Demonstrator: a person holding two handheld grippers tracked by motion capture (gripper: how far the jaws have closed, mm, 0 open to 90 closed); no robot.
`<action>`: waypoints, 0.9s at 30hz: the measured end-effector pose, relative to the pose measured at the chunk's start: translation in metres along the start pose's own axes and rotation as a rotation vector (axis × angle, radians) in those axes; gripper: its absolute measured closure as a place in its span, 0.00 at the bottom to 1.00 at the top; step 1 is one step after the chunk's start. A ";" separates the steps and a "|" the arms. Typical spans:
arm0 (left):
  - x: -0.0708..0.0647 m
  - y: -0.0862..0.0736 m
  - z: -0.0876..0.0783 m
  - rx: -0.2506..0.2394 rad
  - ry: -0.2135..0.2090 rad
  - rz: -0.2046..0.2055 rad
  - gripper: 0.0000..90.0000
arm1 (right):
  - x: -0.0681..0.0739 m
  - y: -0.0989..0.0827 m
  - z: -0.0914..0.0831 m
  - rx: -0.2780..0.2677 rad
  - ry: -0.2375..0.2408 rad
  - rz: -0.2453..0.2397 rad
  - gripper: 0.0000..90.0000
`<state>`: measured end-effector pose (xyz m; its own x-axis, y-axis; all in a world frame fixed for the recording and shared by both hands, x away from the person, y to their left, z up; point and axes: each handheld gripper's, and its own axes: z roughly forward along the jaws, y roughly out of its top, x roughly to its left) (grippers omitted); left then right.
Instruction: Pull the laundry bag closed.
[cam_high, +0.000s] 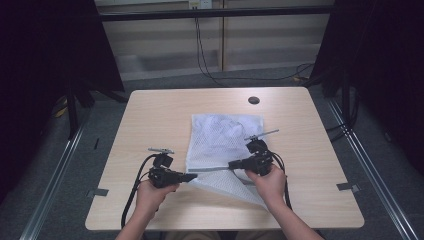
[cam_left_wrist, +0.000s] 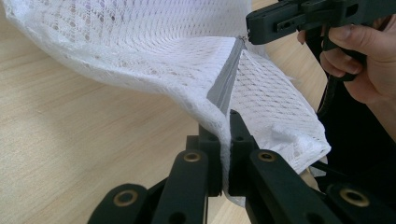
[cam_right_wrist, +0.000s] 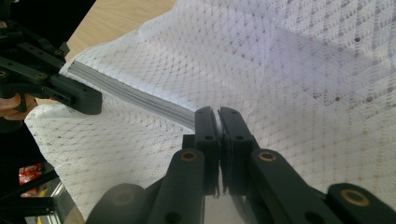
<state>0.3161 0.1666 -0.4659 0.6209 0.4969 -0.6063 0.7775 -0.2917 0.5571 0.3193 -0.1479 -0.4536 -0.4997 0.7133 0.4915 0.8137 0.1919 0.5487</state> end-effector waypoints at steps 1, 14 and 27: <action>0.000 0.000 0.000 0.002 -0.003 -0.005 0.98 | 0.000 0.000 0.000 0.002 -0.003 -0.004 0.96; 0.000 0.000 0.000 0.001 0.004 -0.007 0.98 | -0.006 -0.002 -0.005 -0.002 -0.029 0.002 0.96; 0.001 0.000 -0.002 0.003 0.005 0.001 0.98 | -0.007 -0.003 -0.007 -0.004 -0.034 -0.002 0.96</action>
<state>0.3166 0.1686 -0.4657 0.6210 0.5010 -0.6028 0.7772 -0.2943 0.5562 0.3186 -0.1579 -0.4536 -0.4909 0.7351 0.4676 0.8116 0.1907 0.5522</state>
